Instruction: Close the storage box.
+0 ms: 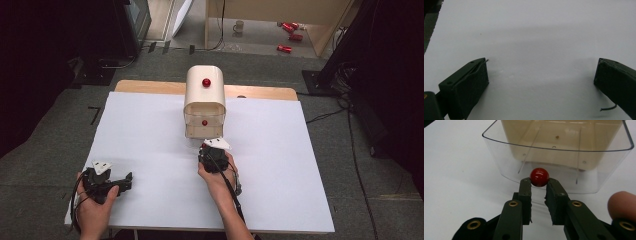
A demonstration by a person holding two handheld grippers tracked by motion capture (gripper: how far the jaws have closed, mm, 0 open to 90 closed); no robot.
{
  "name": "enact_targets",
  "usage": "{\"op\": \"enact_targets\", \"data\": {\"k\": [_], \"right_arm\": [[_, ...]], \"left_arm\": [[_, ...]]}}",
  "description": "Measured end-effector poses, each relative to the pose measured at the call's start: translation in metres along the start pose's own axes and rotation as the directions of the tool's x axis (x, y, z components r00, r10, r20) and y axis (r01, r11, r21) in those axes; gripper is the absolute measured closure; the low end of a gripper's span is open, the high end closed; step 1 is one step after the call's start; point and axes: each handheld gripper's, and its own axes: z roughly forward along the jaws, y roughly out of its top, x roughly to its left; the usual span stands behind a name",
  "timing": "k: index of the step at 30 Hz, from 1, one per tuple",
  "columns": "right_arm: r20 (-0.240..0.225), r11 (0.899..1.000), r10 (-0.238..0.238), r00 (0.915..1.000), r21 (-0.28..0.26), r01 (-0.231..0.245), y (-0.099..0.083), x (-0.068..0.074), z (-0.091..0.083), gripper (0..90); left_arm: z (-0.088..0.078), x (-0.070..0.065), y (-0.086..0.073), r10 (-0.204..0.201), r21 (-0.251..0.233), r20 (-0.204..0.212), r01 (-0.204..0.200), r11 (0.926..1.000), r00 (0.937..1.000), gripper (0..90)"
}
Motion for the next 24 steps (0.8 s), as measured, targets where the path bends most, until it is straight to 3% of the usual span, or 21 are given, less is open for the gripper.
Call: {"op": "enact_targets", "data": {"k": [24], "right_arm": [[0.007,1.0,-0.01,0.9999,0.001,0.01,0.015,-0.008,0.022,76.0]], "left_arm": [[0.0,0.0,0.0,0.001,0.001,0.0,-0.001,1.0,1.0,0.0]]}}
